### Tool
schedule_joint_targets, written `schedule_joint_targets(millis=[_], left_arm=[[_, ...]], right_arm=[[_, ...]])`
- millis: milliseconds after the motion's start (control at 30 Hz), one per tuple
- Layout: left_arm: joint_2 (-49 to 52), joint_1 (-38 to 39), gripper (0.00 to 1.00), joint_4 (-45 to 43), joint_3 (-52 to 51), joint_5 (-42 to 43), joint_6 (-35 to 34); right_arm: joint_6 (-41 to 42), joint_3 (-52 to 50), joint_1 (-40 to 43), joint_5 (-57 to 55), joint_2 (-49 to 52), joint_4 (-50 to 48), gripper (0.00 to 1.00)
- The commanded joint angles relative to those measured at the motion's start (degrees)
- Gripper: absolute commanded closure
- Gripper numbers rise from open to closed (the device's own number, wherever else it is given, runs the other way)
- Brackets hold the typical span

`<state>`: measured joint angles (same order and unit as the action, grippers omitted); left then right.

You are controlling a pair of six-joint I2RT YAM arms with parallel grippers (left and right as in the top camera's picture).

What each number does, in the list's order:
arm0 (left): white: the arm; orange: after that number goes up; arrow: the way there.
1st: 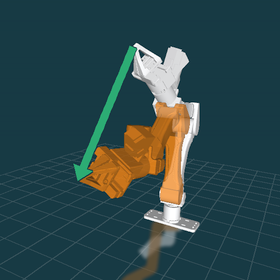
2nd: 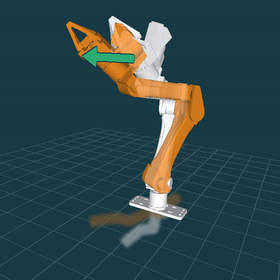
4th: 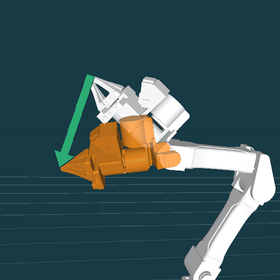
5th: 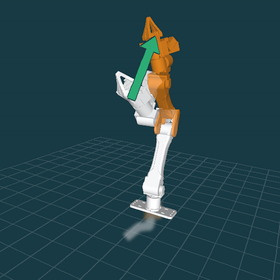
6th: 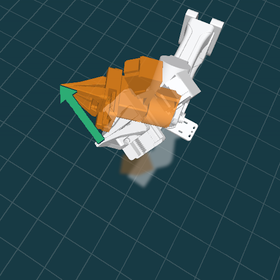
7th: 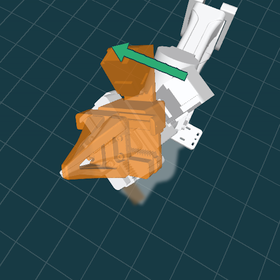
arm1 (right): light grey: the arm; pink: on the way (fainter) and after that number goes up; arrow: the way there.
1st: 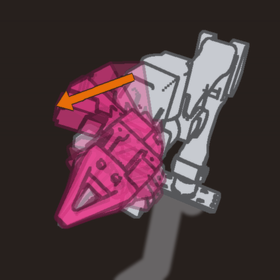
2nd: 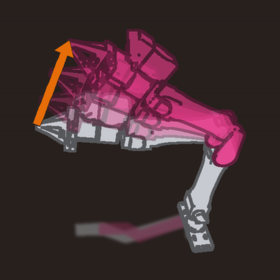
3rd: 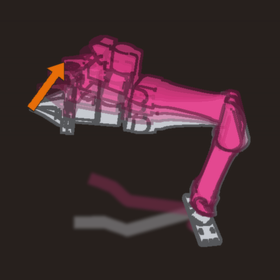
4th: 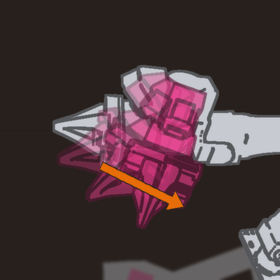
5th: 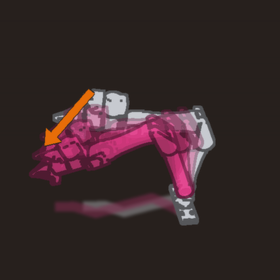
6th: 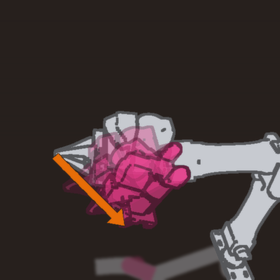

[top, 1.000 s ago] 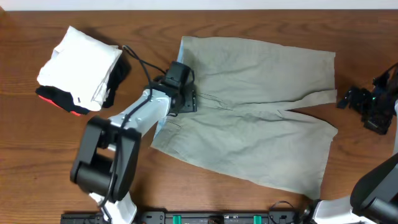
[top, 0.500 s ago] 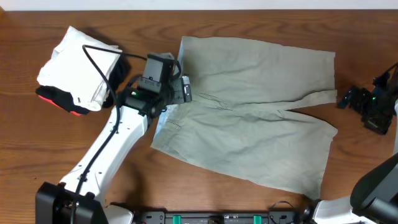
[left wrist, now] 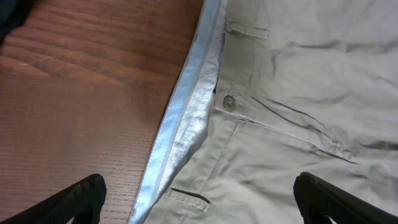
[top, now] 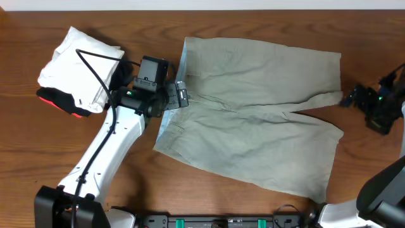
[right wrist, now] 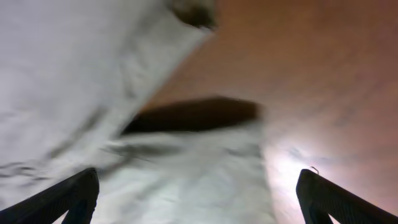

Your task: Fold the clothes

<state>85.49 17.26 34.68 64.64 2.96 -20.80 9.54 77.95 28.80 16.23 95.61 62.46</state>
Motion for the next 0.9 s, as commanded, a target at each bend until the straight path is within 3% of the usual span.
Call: schedule_joint_targets(millis=[0,33,67,100,267,433,633,867], left_arm=[[0.0,-0.3,0.02,0.2,0.9,-0.7,0.3],[0.0,-0.3,0.02,0.2,0.9,-0.7,0.3],[0.0,-0.3,0.02,0.2,0.9,-0.7,0.3],[0.0,-0.3,0.02,0.2,0.9,-0.7,0.3],[0.0,-0.3,0.02,0.2,0.9,-0.7,0.3],[0.0,-0.3,0.02,0.2,0.9,-0.7,0.3],[0.0,-0.3,0.02,0.2,0.9,-0.7,0.3],[0.0,-0.3,0.02,0.2,0.9,-0.7,0.3]], right_arm=[[-5.3,0.8,0.2,14.7,-0.1,-2.3,0.16],[-5.8,0.8,-0.1,17.0,0.2,-3.9,0.34],[-5.4,0.7,-0.7,17.9,0.2,-6.2,0.7],[-3.8,0.7,-1.5,17.4,0.3,-8.7,0.99],[3.3,0.7,-6.5,9.0,1.1,-18.7,0.99],[5.0,0.7,-12.0,-1.2,2.5,-25.2,0.99],[7.9,0.7,-15.0,-11.2,7.1,-28.2,0.99],[8.0,0.7,-14.6,-11.8,14.8,-27.0,0.99]])
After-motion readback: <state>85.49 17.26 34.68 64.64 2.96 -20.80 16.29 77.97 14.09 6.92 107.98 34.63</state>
